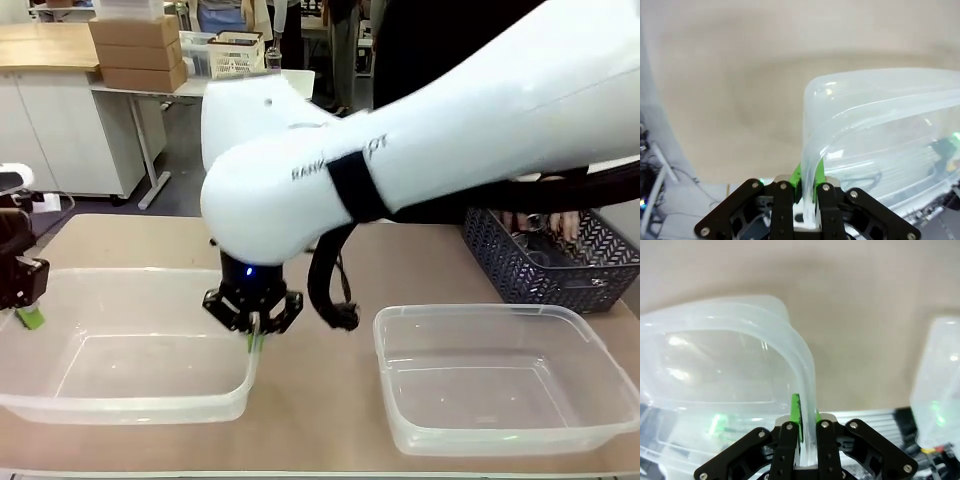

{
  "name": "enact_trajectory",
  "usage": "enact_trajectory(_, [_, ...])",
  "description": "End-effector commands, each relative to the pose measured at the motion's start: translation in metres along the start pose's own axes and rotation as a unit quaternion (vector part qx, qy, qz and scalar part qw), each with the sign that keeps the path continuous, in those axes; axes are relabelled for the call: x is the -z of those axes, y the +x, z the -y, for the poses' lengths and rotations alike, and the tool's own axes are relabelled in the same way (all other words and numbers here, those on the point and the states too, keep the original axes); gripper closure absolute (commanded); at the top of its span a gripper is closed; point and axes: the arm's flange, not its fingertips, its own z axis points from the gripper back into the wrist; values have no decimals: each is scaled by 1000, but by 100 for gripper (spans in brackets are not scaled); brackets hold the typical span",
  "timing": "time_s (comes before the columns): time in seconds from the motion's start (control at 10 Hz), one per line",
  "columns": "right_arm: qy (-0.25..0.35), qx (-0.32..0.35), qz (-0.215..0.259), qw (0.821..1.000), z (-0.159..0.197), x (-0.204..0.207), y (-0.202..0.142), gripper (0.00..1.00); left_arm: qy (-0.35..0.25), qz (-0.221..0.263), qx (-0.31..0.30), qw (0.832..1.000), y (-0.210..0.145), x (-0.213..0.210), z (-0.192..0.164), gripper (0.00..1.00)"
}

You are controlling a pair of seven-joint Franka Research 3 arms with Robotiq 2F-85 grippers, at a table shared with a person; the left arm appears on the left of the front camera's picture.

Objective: Sort the waste into each basket.
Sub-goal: Pick up the Organizing box on the left side of the table and lift it.

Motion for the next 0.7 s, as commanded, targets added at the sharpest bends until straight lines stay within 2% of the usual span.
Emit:
enact_trajectory(0.0, [-22, -47, -35, 998, 27, -58, 8, 100, -25, 29, -15, 999, -35, -36, 39, 100])
enact_trajectory(0.2, [-61, -42, -39, 996, 42, -109, 7, 100, -30, 70, -25, 997, -18, -95, 52, 100])
enact_trajectory(0.3, [-78, -40, -54, 995, 47, -120, 7, 100, -32, 95, -30, 994, -12, -115, 56, 100])
enact_trajectory(0.4, [-73, -41, -58, 995, 51, -113, 7, 100, -58, 130, -34, 989, -14, -127, 58, 100])
enact_trajectory(0.5, [-33, -36, -30, 998, 39, -121, -1, 100, -31, 77, -18, 996, -30, -95, 64, 100])
enact_trajectory(0.6, [-33, -36, -30, 998, 39, -121, -1, 100, -31, 77, -18, 996, -30, -95, 64, 100])
